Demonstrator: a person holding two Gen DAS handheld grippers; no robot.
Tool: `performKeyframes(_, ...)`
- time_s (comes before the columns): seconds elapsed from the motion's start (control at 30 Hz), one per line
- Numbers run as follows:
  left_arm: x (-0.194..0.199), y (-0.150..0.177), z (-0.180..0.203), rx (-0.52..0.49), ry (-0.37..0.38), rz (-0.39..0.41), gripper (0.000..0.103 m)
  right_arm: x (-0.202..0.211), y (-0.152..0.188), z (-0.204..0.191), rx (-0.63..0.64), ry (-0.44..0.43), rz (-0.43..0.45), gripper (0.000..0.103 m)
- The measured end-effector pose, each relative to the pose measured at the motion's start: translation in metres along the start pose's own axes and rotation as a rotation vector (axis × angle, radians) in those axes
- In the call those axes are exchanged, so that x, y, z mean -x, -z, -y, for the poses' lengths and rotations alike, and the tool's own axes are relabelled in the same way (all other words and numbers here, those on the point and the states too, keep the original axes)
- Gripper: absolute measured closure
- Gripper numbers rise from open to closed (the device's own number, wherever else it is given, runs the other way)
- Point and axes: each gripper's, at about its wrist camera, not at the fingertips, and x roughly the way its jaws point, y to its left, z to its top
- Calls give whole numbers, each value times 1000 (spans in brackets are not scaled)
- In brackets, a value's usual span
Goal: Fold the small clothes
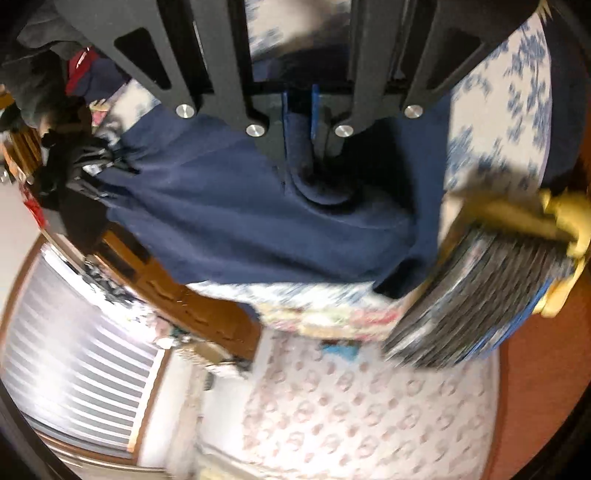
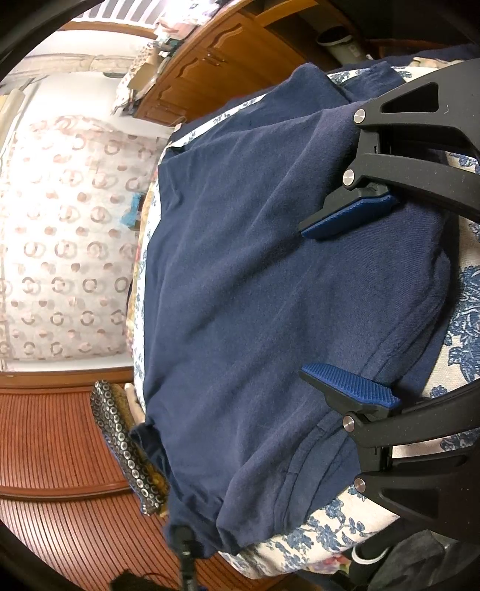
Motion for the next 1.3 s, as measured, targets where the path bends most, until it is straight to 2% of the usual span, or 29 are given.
performKeyframes(0.1,-1,-20,25,-71,-2,13,99,9,0,5,-20,-22,10,31)
performKeyframes(0.2,-1,-29,34,-129,-51,9,99,9,1,7,-20,-24,0,31)
performKeyframes(0.4,-4,-7,-7,-77,-248,-57,95,7,1,-1,4,-20,11,31)
performKeyframes(0.53,-14,18,-39,-26,-333,-141,81,4,3,-5,11,-22,11,31)
performKeyframes(0.57,-17,26,-47,-12,-345,-158,81,2,2,-6,13,-20,9,31)
performKeyframes(0.63,-19,34,-52,15,-324,-172,77,2,2,-6,14,-20,8,31)
performKeyframes(0.73,-21,41,-58,43,-337,-177,57,1,3,-7,13,-22,7,31)
performKeyframes(0.8,-22,45,-61,63,-342,-178,53,-2,3,-8,15,-24,5,31)
performKeyframes(0.87,-21,49,-66,84,-348,-170,40,-3,4,-9,20,-21,4,31)
performKeyframes(1.2,-13,57,-77,145,-299,-135,41,-3,6,-9,26,-23,4,31)
performKeyframes(1.23,-12,59,-77,152,-288,-130,47,-3,6,-9,26,-24,5,31)
performKeyframes(1.3,-8,59,-75,161,-258,-123,66,-3,6,-9,24,-27,5,31)
